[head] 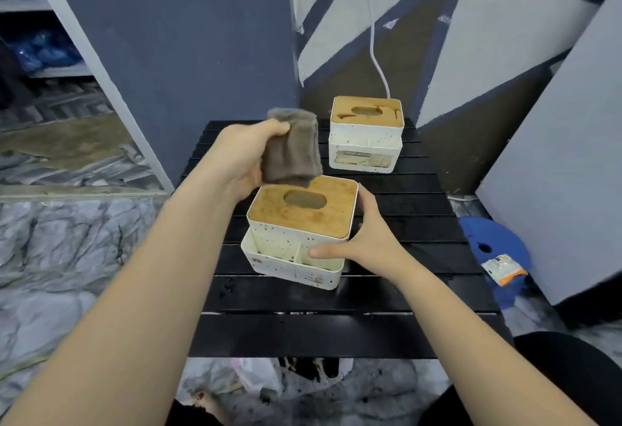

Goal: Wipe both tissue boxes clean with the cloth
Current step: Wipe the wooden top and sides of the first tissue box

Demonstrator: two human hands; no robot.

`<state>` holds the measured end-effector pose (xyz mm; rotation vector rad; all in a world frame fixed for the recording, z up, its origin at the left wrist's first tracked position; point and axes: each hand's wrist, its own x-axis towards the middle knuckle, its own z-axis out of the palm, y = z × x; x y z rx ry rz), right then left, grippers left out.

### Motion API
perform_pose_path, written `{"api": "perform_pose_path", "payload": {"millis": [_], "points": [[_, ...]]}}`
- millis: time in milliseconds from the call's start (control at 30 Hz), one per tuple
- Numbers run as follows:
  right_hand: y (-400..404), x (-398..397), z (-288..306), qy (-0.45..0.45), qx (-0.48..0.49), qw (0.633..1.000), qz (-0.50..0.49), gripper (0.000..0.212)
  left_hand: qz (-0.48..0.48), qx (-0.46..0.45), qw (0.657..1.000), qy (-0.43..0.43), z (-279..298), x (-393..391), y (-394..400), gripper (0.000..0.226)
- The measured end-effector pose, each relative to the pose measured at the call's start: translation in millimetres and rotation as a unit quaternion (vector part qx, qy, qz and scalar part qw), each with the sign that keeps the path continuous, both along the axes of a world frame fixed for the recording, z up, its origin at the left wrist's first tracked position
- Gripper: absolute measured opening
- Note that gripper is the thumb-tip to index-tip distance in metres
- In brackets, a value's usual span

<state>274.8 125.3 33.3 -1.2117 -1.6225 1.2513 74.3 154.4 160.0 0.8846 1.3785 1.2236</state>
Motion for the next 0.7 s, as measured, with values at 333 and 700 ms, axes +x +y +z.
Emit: {"api": "perform_pose_path", "payload": {"millis": [333, 700], "points": [[12.3, -6.8, -21.3, 0.038, 0.026, 0.998, -0.034, 0.114, -0.176, 0.171, 0.810, 0.532, -94.6, 61.5, -8.9, 0.047], [18.0, -5.3, -34.2, 0.039, 0.046, 0.998, -0.009, 0.097, -0.290, 0.253, 0.788, 0.481, -93.7, 40.3, -42.1, 0.059]]}}
